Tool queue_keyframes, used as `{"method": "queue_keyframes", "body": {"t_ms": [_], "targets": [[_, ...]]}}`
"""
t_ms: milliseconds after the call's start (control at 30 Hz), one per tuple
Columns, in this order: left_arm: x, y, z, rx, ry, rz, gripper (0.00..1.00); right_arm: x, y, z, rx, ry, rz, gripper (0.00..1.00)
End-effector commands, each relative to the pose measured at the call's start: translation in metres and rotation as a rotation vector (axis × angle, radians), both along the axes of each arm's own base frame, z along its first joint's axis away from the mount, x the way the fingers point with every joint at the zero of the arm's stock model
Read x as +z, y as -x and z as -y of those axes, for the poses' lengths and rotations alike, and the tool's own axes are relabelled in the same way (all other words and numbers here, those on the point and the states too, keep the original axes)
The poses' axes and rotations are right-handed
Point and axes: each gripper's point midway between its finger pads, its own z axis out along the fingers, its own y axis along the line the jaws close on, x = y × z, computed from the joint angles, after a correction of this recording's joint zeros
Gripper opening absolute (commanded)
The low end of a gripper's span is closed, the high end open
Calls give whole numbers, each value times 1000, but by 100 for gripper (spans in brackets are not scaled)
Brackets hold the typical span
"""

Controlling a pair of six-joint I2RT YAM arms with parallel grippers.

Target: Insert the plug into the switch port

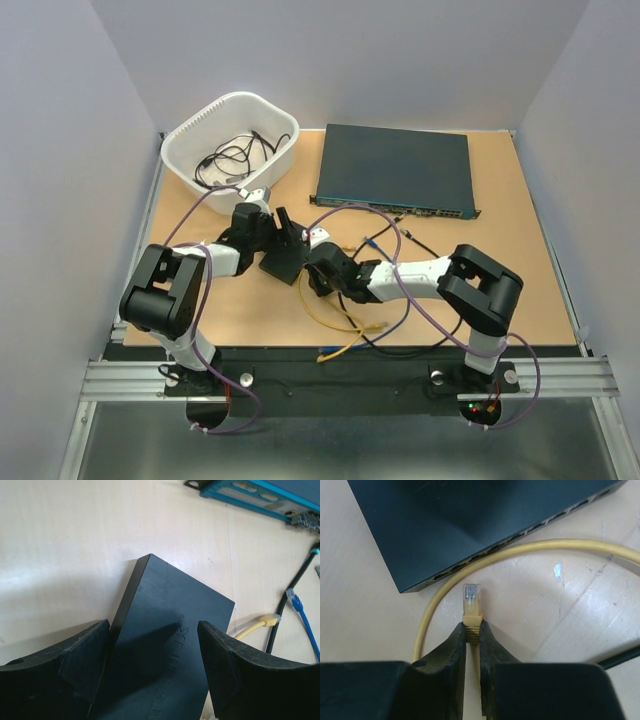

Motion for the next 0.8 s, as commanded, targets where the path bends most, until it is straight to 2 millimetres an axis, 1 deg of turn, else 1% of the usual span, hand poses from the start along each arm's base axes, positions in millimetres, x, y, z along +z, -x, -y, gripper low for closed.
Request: {"method": "queue_keyframes", "body": {"t_ms": [0, 133, 267, 300, 333, 400, 433, 500, 567, 600, 700, 733, 767], "targets": [[14, -5, 15, -19, 11, 38, 81, 24, 4, 2, -1, -43, 5, 0], [11, -5, 14, -5, 14, 27, 81, 42, 6, 2, 6, -57, 13, 0], [9, 4, 18, 6, 45, -4, 79, 64, 5, 1, 11, -93, 35, 0], [9, 9, 25, 10, 58, -14, 79, 75, 6, 2, 8, -115, 47, 1], [9, 13, 30, 10, 65, -21, 79, 74, 9, 6, 8, -104, 35, 1], [8, 24, 41, 1, 85, -31, 79, 88, 12, 12, 1, -133, 49, 1], [7, 34, 55, -16, 114, -45, 79, 92, 12, 14, -8, -144, 55, 0], [10, 42, 73, -48, 150, -44, 79, 101, 15, 20, -19, -165, 65, 0], [10, 50, 88, -80, 166, -56, 79, 104, 17, 24, -26, -173, 65, 0], [12, 49, 89, -78, 166, -51, 79, 105, 19, 25, -24, -181, 61, 1], [13, 40, 84, -53, 128, -31, 79, 102, 28, 26, -14, -203, 23, 1], [14, 37, 80, -34, 107, -28, 79, 98, 35, 25, -6, -217, -11, 0], [14, 33, 73, -21, 98, -25, 79, 89, 42, 23, 6, -216, -29, 0]]}}
